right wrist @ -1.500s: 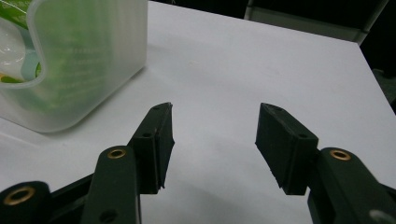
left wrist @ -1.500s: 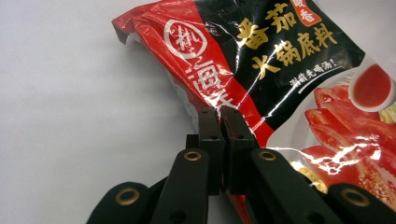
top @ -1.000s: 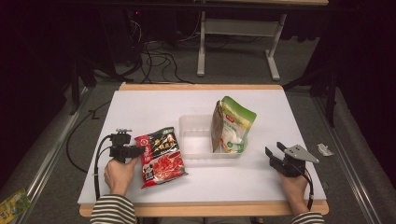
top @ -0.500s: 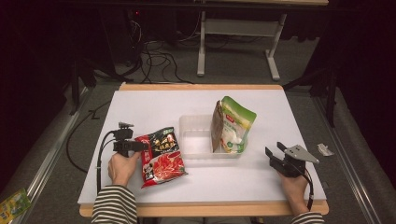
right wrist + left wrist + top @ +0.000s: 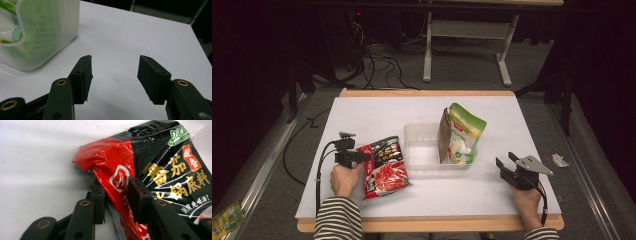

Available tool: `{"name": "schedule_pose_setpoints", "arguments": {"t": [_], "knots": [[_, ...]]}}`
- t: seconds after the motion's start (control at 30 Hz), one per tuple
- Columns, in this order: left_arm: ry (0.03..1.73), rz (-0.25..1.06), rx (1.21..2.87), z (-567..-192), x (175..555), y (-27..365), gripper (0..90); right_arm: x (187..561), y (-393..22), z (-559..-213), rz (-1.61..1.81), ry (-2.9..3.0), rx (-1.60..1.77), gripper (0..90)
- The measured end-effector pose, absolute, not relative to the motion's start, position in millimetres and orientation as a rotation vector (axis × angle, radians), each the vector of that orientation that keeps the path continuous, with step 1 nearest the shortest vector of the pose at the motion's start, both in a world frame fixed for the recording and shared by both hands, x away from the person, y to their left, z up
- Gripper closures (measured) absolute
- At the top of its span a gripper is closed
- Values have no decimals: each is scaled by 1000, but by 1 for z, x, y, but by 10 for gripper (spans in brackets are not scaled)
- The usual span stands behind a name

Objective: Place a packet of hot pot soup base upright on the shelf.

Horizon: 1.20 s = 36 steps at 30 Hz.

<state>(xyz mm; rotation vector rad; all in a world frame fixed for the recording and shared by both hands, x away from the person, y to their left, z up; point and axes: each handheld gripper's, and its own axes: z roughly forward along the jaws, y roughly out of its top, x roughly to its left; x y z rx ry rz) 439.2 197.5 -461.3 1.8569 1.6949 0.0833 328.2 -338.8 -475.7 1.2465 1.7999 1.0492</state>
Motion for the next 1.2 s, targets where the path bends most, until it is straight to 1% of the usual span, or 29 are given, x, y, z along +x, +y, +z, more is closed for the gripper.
{"name": "schedule_pose_setpoints", "arguments": {"t": [0.07,0.2,0.47,0.73,0.87,0.97,1.2], "knots": [[1693,72,1833,-462,438,200,745,328,-339,-476,1048,1800,1246,456],[1684,49,1775,-464,436,205,781,328,-339,-476,1048,1798,1242,453],[1629,76,1727,-454,428,207,821,328,-339,-476,1056,1792,1235,451],[1536,101,1670,-436,413,211,852,327,-339,-476,1058,1789,1244,451],[1487,138,1674,-425,404,211,862,327,-340,-476,1061,1787,1245,451],[1452,189,1688,-414,397,210,866,327,-340,-476,1062,1787,1242,451],[1370,230,1690,-397,382,210,874,327,-340,-476,1063,1786,1239,449]]}}
